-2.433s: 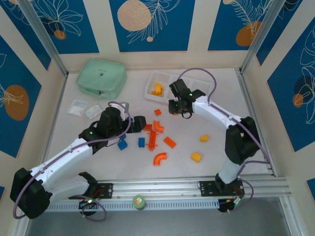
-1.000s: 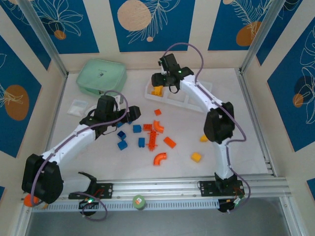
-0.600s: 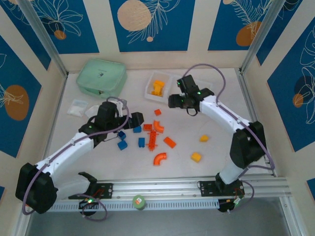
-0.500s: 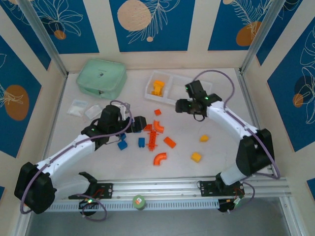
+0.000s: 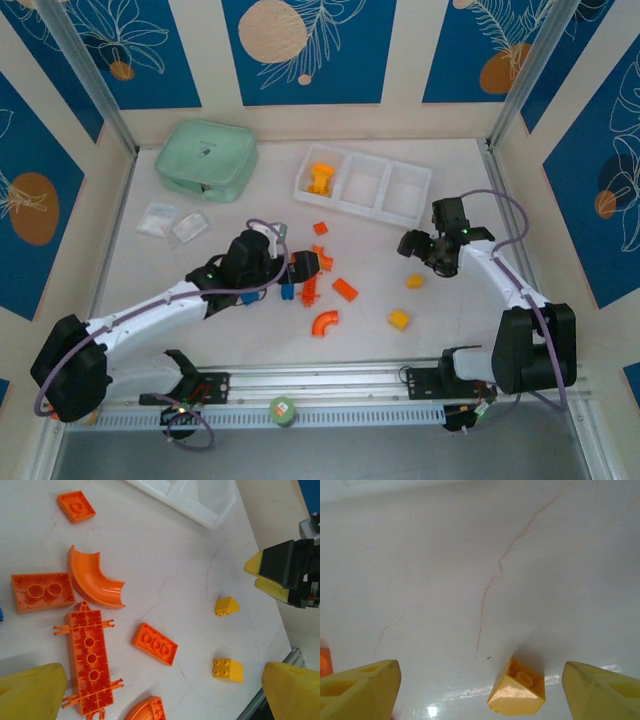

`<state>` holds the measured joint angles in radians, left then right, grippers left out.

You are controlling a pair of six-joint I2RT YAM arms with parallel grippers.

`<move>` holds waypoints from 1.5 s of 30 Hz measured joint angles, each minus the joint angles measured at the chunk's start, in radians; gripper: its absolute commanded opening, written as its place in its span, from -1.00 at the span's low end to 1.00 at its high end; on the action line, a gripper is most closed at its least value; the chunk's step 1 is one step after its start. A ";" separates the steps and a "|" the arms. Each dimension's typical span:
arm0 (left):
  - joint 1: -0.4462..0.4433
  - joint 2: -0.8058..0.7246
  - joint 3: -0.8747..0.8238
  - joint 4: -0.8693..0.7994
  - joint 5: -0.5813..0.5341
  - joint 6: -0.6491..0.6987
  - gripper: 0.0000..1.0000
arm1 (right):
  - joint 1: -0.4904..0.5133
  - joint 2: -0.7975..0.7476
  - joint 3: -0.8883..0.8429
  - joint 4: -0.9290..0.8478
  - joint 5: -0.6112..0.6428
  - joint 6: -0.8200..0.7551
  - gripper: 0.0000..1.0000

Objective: Sort the legos into containers by color
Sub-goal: Pick up the lego from the middle-right of the table.

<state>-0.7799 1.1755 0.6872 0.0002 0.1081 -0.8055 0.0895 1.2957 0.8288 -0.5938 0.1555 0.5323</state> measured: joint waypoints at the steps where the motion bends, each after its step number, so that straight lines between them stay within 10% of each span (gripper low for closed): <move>1: -0.006 0.004 0.000 0.004 -0.006 -0.003 0.99 | -0.010 0.010 -0.002 0.006 -0.007 0.000 0.71; 20: -0.017 0.019 0.000 0.019 -0.043 -0.009 0.99 | 0.029 0.174 -0.020 0.026 -0.017 0.091 0.69; 45: -0.017 0.019 0.000 0.018 -0.061 -0.008 0.99 | 0.148 0.195 -0.020 -0.020 0.100 0.186 0.03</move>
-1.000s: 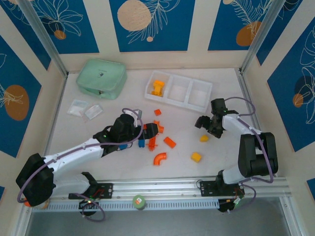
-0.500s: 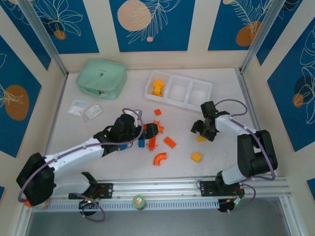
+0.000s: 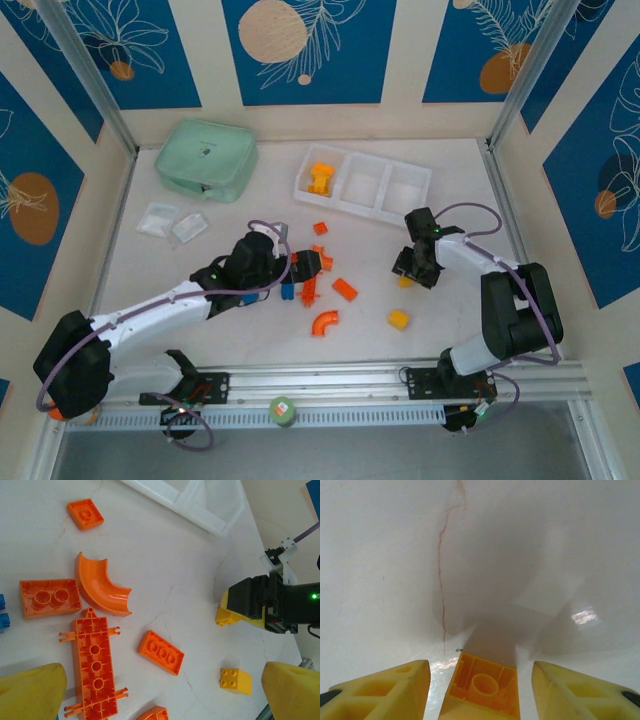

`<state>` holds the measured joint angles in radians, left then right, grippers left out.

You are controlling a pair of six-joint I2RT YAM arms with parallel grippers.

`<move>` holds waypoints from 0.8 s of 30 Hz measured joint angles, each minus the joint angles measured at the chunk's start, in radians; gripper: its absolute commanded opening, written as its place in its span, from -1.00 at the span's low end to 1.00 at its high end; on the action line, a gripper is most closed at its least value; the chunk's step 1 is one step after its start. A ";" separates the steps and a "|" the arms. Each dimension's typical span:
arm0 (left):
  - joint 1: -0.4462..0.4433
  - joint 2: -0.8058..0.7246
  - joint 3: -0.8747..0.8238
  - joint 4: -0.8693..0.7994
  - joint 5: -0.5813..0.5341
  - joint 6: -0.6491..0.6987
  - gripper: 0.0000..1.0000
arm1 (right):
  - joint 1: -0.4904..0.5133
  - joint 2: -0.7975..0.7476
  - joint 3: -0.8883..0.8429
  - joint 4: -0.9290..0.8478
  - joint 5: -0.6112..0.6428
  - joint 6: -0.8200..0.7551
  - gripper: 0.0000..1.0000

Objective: Sort the legos into containers by color
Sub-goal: Pick up the lego from the middle-right of the table.

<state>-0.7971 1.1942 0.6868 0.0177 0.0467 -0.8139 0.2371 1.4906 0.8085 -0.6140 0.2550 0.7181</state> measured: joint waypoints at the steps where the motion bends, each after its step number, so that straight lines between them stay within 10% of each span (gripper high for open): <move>1: 0.000 0.000 0.000 0.000 0.000 0.000 0.99 | 0.006 0.001 0.000 0.000 0.000 0.003 -0.02; 24: 0.063 -0.078 0.039 -0.151 -0.037 0.083 0.99 | 0.190 0.068 0.341 -0.010 0.035 -0.046 -0.34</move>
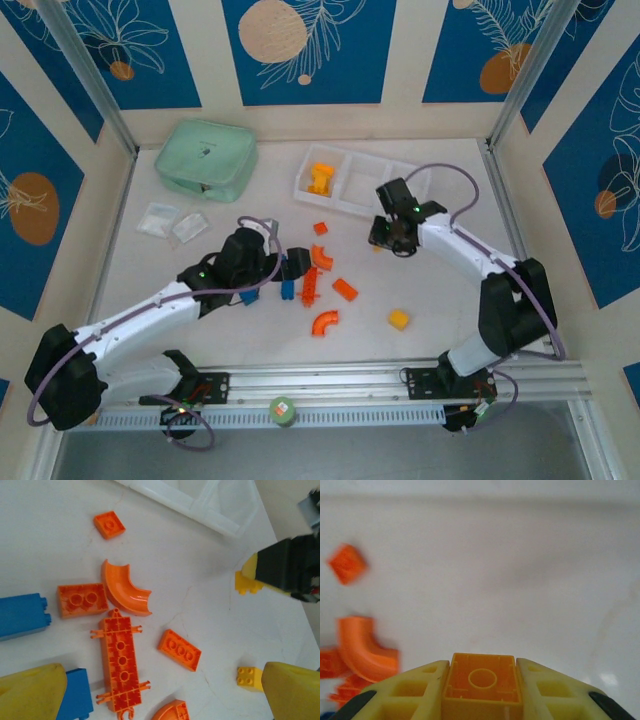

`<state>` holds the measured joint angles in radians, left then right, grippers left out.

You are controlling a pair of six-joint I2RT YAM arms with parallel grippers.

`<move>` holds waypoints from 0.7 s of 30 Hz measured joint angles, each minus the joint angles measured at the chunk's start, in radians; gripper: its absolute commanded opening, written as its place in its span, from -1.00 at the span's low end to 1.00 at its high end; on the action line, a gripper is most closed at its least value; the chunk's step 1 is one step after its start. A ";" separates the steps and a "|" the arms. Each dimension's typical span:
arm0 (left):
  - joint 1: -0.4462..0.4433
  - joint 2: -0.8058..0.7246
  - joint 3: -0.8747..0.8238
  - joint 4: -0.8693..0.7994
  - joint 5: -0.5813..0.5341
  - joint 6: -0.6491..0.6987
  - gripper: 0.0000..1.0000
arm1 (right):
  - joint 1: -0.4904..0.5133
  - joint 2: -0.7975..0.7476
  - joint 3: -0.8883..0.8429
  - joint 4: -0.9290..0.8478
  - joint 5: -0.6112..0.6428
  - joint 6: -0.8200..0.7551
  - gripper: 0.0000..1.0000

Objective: Sort the legos into containers by color
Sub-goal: Place the lego in the container.

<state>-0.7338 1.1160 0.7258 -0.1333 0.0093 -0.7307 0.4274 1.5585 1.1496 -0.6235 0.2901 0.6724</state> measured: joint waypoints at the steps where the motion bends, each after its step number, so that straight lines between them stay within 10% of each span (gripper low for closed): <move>1: 0.014 -0.003 0.005 -0.009 0.000 0.006 0.99 | 0.010 0.033 0.046 0.011 0.002 -0.009 -0.33; 21: 0.216 -0.008 0.059 -0.070 0.043 0.059 0.99 | 0.020 0.745 0.947 0.136 -0.017 -0.189 -0.14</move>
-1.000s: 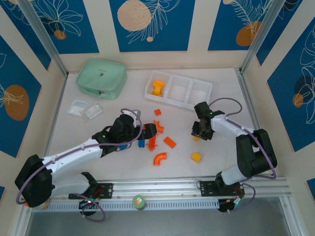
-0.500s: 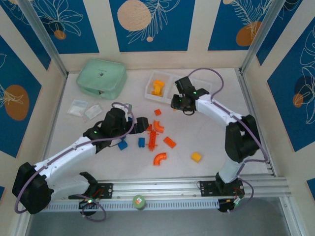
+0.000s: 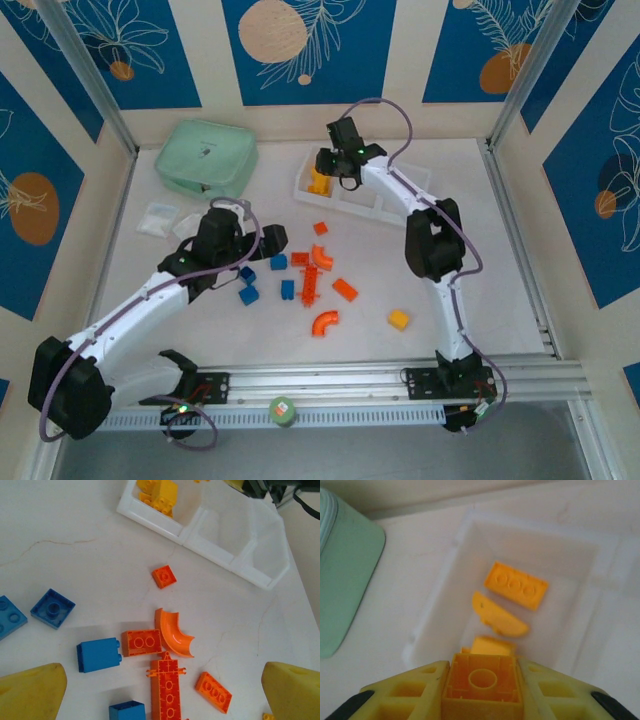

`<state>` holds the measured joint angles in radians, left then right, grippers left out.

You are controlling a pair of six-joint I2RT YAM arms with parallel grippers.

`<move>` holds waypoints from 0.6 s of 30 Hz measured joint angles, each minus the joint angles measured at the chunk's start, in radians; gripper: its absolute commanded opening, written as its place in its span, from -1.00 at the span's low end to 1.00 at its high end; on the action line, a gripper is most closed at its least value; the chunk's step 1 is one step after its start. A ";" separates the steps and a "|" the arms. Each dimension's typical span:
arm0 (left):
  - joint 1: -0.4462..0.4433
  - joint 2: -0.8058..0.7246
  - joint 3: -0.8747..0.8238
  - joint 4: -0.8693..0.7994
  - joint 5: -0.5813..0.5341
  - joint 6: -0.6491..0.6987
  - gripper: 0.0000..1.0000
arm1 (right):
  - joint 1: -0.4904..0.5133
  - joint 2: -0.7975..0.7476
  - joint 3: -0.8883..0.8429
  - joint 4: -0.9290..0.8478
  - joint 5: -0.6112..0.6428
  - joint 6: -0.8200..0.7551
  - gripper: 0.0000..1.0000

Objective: Sort the legos into containers by color
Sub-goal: Place the lego in the container.

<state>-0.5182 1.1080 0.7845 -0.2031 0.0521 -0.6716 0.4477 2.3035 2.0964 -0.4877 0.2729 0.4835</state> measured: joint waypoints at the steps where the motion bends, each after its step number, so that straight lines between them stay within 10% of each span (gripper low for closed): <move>1: 0.004 0.000 0.000 0.000 0.000 0.000 0.99 | -0.005 0.027 0.034 -0.003 0.000 -0.005 -0.12; 10: 0.027 0.005 0.000 0.000 0.020 0.010 0.99 | -0.035 0.137 0.204 -0.077 -0.016 -0.043 0.27; 18: 0.027 -0.005 0.000 -0.008 0.064 0.024 0.99 | 0.008 -0.210 -0.162 -0.077 -0.031 -0.050 0.46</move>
<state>-0.4908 1.1034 0.7845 -0.2108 0.1162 -0.6479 0.4561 2.0937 1.9343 -0.5648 0.2417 0.4335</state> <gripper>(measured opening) 0.994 0.716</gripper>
